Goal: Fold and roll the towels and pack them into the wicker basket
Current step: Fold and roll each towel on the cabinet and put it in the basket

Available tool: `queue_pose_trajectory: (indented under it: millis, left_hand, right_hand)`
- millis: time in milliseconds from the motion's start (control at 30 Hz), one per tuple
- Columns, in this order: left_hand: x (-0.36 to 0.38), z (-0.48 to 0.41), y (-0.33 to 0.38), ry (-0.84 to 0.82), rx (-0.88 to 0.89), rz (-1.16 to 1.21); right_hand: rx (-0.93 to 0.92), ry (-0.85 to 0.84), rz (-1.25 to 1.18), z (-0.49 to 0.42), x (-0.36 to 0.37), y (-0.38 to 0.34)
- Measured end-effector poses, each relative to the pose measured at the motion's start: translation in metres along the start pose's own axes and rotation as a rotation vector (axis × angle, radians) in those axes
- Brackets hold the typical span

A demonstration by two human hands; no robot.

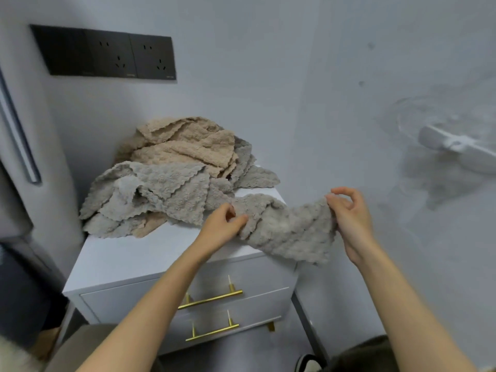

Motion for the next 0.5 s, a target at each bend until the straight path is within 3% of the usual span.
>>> queue_pose_trajectory:
  millis: [133,267,500]
  left_hand:
    - [-0.023,-0.001,0.012,-0.003,-0.11,0.381]
    - [-0.038,0.007,0.02,0.013,-0.141,0.374]
    - [-0.037,0.028,0.012,-0.327,-0.366,0.235]
  right_hand:
    - [-0.134,0.085,0.035,-0.005,-0.018,-0.001]
    - [-0.181,0.072,0.147,-0.005,-0.015,0.003]
    - [0.205,-0.177,0.01,-0.002,0.002,0.005]
Point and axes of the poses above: each hand's wrist, its own z-axis away from the middle knuckle, its own x-axis out of the palm, y = z × x, the point moved 2 cm from there along -z, towards the middle knuckle, and after that the axes turned 1 degree about -x, right-handed, at the moved point
